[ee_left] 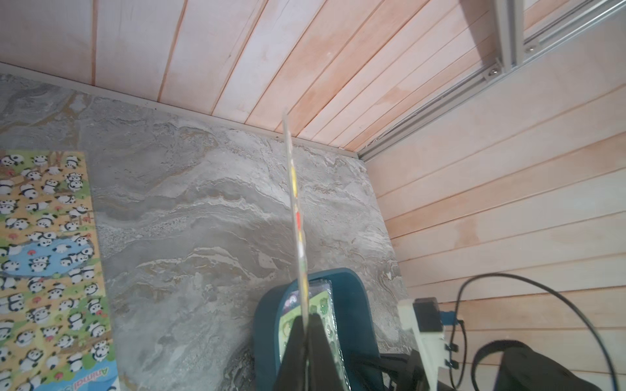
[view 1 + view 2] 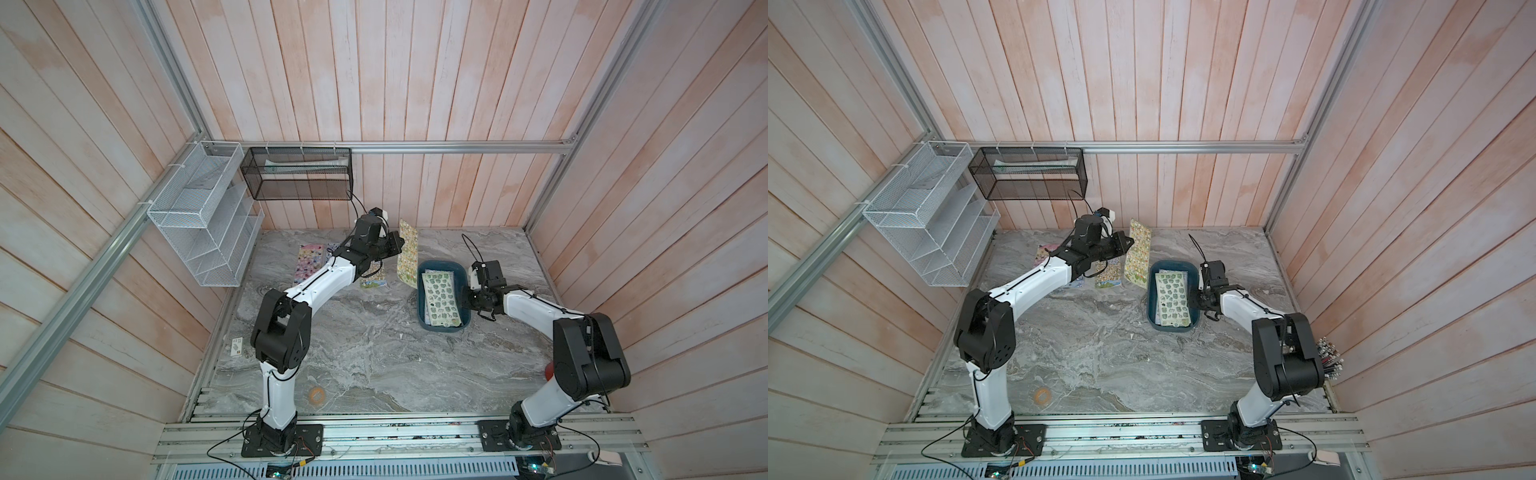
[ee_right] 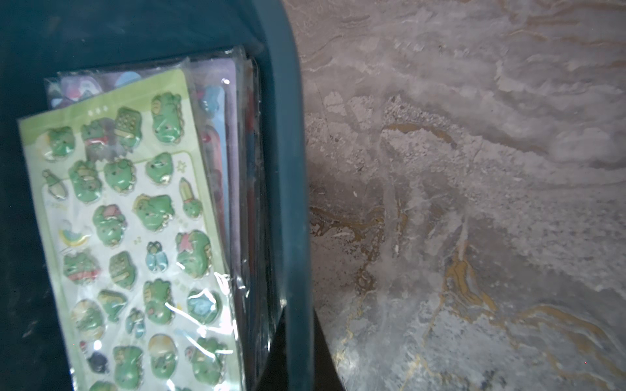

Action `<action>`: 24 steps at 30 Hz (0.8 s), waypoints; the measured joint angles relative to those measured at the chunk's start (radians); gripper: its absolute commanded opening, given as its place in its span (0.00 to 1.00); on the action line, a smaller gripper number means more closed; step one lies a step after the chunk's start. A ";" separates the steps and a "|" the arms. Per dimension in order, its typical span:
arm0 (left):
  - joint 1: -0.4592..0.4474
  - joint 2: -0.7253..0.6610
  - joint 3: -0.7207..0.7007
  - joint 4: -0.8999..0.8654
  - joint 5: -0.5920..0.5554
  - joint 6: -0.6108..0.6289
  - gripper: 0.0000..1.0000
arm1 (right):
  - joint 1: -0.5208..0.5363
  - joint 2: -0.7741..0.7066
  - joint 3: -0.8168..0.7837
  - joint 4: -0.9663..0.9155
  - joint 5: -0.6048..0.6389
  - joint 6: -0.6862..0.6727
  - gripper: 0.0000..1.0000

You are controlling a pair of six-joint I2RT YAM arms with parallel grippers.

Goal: Take the stickers out of the storage box
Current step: Place the sticker at the center of the board.

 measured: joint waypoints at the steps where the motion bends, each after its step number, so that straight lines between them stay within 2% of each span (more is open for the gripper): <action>1: 0.000 0.037 0.031 -0.003 -0.008 0.000 0.00 | 0.000 0.000 0.000 0.000 0.000 0.000 0.06; 7: 0.004 0.259 0.229 -0.039 -0.037 0.004 0.00 | 0.003 0.000 0.000 0.000 0.000 0.000 0.06; 10: 0.014 0.333 0.277 -0.061 -0.056 0.004 0.00 | 0.005 0.000 0.000 0.000 0.000 0.000 0.06; 16: 0.046 0.397 0.283 -0.091 -0.103 -0.010 0.00 | 0.010 0.000 0.000 0.000 0.001 0.000 0.06; 24: 0.069 0.433 0.302 -0.092 -0.103 -0.014 0.00 | 0.013 0.000 0.000 0.000 0.001 0.000 0.05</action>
